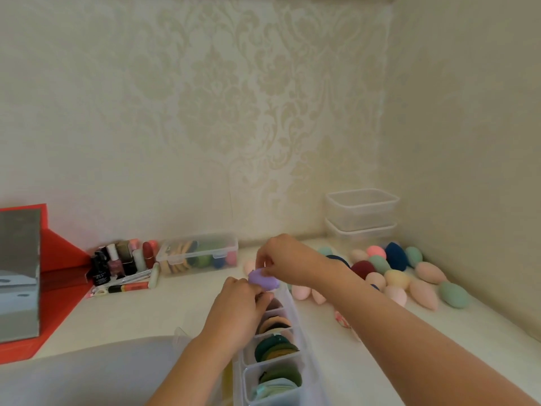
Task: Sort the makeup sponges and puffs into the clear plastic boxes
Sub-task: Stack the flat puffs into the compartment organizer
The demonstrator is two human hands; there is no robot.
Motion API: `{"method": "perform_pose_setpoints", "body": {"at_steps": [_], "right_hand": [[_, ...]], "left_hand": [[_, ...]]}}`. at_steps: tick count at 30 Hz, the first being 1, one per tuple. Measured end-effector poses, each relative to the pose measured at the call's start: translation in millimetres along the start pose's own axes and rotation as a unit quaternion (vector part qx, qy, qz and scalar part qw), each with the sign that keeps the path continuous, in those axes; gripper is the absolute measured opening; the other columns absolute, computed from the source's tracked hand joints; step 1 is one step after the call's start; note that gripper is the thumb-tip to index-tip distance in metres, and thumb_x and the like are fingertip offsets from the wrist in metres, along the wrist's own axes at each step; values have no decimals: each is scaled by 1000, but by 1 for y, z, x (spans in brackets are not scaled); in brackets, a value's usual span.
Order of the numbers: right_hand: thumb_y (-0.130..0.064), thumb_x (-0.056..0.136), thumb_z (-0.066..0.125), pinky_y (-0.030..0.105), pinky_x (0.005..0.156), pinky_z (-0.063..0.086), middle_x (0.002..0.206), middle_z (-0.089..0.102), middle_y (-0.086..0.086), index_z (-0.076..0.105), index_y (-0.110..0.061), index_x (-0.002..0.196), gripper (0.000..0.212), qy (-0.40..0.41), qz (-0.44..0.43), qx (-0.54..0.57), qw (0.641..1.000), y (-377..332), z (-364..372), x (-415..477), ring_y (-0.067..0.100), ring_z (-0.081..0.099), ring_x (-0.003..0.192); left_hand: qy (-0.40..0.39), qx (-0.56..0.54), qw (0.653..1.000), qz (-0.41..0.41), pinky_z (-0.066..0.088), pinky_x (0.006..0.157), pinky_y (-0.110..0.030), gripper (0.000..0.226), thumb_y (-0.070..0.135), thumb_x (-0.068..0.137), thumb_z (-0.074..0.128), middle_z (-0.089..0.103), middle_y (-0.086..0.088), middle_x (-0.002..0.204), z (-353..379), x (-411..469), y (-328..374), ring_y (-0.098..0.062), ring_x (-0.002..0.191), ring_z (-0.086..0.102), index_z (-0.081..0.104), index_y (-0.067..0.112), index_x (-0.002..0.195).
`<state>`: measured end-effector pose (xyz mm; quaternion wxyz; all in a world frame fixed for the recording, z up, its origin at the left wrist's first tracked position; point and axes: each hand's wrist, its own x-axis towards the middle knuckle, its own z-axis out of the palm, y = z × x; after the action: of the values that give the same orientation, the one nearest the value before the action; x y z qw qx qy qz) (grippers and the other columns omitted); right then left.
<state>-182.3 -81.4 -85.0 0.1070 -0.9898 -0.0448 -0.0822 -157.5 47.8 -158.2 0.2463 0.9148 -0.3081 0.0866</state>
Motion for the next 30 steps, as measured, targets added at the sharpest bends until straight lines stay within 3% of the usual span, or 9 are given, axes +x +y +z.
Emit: {"method": "perform_pose_setpoints", "body": {"at_steps": [3, 8, 12, 18, 20, 23, 26, 30], "right_hand": [[-16, 87, 60, 34, 73, 51, 97, 70, 17, 72, -2, 94, 20, -44, -19, -71, 996, 1, 11, 7, 31, 65, 91], [-4, 82, 59, 29, 59, 41, 84, 64, 11, 71, -2, 88, 13, -34, -35, -108, 993, 1, 27, 14, 28, 58, 77], [-16, 82, 67, 25, 68, 43, 90, 69, 6, 71, -9, 87, 10, -15, -35, -34, 999, 10, 25, 12, 21, 60, 82], [-7, 82, 68, 9, 68, 43, 94, 73, 4, 73, -9, 99, 18, 5, -33, 86, 996, 25, 12, 2, 11, 65, 84], [-8, 80, 69, 11, 68, 44, 91, 73, 3, 74, -10, 93, 14, 63, -9, 100, 993, 40, 3, -1, 10, 64, 81], [-9, 80, 64, 25, 80, 49, 93, 72, 5, 74, -11, 87, 13, 132, 93, 42, 986, 75, -1, -6, 19, 66, 90], [-10, 85, 57, 32, 88, 50, 102, 70, 5, 73, -14, 92, 18, 67, 178, -13, 982, 99, 10, -9, 22, 64, 97], [-13, 87, 61, 29, 88, 50, 105, 68, 3, 74, -19, 93, 16, 7, 186, -19, 982, 118, 30, -6, 19, 63, 95]], "left_hand": [[-5, 14, 1000, 16, 35, 81, -19, 31, 45, 98, 35, 50, 11, 95, 2, 1, -1, -7, 93, 46, 58, 42, 119], [16, 24, 1000, 7, 36, 76, -20, 27, 46, 96, 39, 56, 6, 92, 3, 1, -2, -7, 90, 44, 62, 31, 101], [44, -11, 999, -14, 37, 69, -14, 17, 46, 94, 46, 48, 6, 96, 1, -2, 2, -5, 82, 51, 47, 31, 101], [24, -16, 1000, 12, 37, 77, -14, 23, 42, 95, 44, 58, 11, 103, 2, -1, -1, -2, 89, 52, 59, 41, 114], [30, -16, 999, 17, 34, 71, -12, 22, 41, 95, 45, 59, 12, 105, 2, -1, -1, -1, 87, 50, 58, 39, 112], [26, -13, 999, 13, 31, 66, -10, 23, 42, 95, 45, 55, 13, 102, 2, -2, -1, -1, 87, 48, 57, 35, 114], [6, -5, 1000, 21, 34, 78, -15, 27, 41, 97, 41, 53, 14, 100, 1, -1, -2, -2, 93, 45, 59, 35, 116], [-36, -8, 999, 3, 42, 88, -24, 28, 46, 96, 38, 58, 11, 99, 2, 1, -4, -3, 94, 50, 62, 41, 111]]}}
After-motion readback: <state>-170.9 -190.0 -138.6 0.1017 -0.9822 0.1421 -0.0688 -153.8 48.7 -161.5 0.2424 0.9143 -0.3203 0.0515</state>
